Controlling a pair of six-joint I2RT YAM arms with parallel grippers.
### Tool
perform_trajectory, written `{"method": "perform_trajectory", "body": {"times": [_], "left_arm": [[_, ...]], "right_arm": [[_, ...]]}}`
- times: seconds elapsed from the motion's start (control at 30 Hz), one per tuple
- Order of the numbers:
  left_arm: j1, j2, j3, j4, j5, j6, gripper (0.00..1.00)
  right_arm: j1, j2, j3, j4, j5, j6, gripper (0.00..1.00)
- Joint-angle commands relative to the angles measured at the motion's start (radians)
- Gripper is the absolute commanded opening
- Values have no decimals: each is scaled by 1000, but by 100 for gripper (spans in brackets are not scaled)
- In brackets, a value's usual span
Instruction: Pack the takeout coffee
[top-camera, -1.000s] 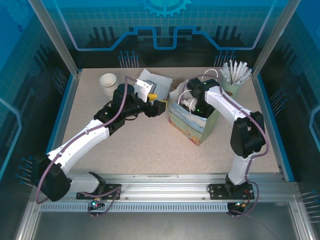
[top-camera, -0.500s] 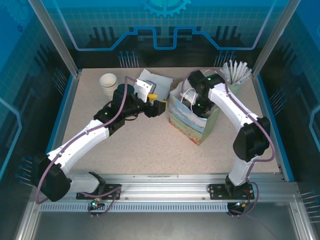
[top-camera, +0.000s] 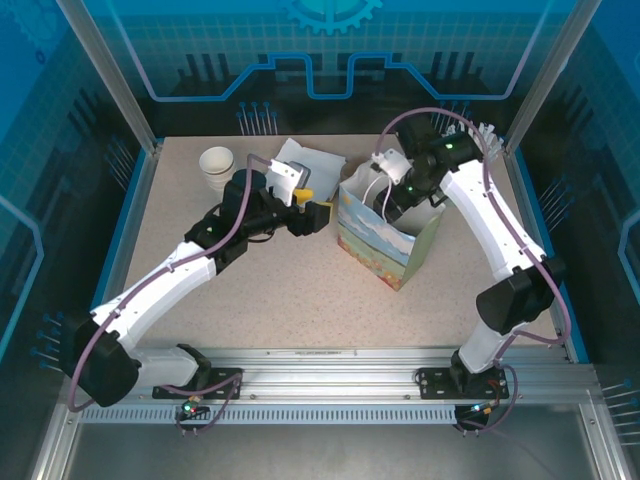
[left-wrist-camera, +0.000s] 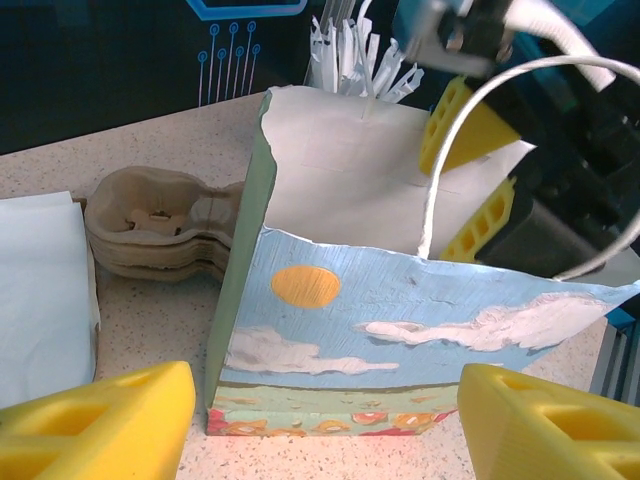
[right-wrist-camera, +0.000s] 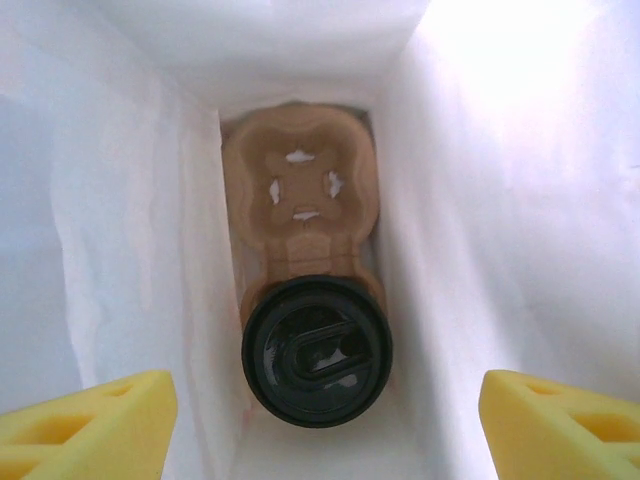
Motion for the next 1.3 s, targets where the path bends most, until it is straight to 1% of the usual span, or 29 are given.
{"method": "perform_trajectory", "body": {"times": [0.0,0.23,0.33,0.5,0.63,0.8,1.0,1.17,1.27], "left_arm": [[6,-33,-19,14,5,-22,72],[5,-49,-20,3,-7,-15,72],[6,-55,-25,6,-11,-15,72],[7,-55,-32,13,-11,-19,72],[6,-59,-34,9,-13,-18,71],[7,-65,-41,8,-15,-15,72],[6,-64,-41,9,-12,-19,72],[6,-63,-43,12,-11,-18,72],[7,-61,-43,13,-14,-19,72]], "right_arm": [[-13,-18,55,-8,27,53,79],[-5,-40,118,27,105,74,79],[21,-60,122,32,186,28,79],[90,-66,85,31,362,-78,79],[131,-65,43,39,461,-147,79],[173,-62,10,52,569,-199,79],[193,-93,1,71,607,-216,78],[202,-120,-2,77,711,-228,78],[206,-145,-8,103,740,-233,79]]}}
